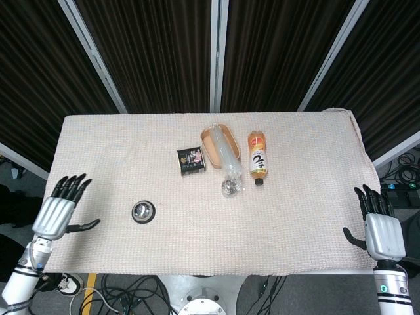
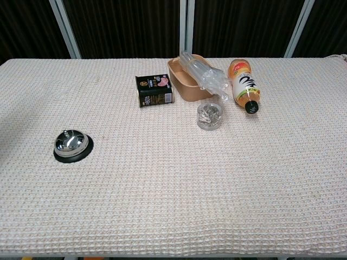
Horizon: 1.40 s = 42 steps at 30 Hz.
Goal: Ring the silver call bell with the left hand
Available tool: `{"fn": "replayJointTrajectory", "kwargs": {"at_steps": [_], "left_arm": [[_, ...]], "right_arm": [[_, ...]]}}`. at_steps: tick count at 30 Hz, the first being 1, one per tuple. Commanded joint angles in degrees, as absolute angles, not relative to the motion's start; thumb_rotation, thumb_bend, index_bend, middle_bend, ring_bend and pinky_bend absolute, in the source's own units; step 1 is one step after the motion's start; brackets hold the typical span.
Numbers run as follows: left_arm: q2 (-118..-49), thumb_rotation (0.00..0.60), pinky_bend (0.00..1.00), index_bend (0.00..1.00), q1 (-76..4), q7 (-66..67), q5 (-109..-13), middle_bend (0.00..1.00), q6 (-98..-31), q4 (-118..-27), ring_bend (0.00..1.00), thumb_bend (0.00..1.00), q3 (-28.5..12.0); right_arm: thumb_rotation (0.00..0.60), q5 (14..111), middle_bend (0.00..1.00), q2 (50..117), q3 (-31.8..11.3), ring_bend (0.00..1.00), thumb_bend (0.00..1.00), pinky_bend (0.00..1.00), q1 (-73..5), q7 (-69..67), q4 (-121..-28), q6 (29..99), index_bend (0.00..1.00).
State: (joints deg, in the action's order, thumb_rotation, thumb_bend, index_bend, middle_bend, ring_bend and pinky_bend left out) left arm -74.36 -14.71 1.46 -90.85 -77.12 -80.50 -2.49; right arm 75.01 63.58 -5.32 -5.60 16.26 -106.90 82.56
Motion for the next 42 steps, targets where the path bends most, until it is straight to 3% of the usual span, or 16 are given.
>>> {"fn": "replayJointTrajectory", "kwargs": {"at_steps": [1, 11, 21, 34, 42], "left_arm": [[-78.3, 0.0, 0.0, 0.0, -18.0, 2.0, -91.9, 0.0, -73.8, -78.1, 0.0, 0.0, -2.8], [-89.3, 0.0, 0.0, 0.0, -21.3, -1.4, -93.1, 0.0, -69.6, -68.8, 0.0, 0.0, -0.2], [-94.0, 0.001, 0.0, 0.0, -22.0, -2.8, -94.8, 0.0, -71.0, -64.0, 0.0, 0.0, 1.4], [-96.3, 0.0, 0.0, 0.0, -22.9, -4.9, -94.5, 0.0, -65.1, -60.2, 0.0, 0.0, 5.7], [-97.4, 0.0, 0.0, 0.0, -22.6, -7.2, -96.0, 0.0, -71.3, -59.0, 0.0, 0.0, 4.6]], "right_arm": [[0.6, 74.8, 0.0, 63.5, -5.5, 0.0, 0.15, 0.0, -5.6, 16.1, -106.9, 82.6, 0.0], [0.6, 74.0, 0.0, 63.3, -5.6, 0.0, 0.15, 0.0, -5.8, 15.6, -106.7, 81.9, 0.0], [0.6, 73.7, 0.0, 63.5, -5.6, 0.0, 0.16, 0.0, -5.9, 15.7, -106.7, 81.5, 0.0], [0.6, 72.9, 0.0, 63.3, -5.7, 0.0, 0.16, 0.0, -6.1, 15.5, -107.0, 80.9, 0.0], [0.6, 72.6, 0.0, 63.4, -5.8, 0.0, 0.16, 0.0, -6.2, 15.6, -106.9, 80.9, 0.0]]}}
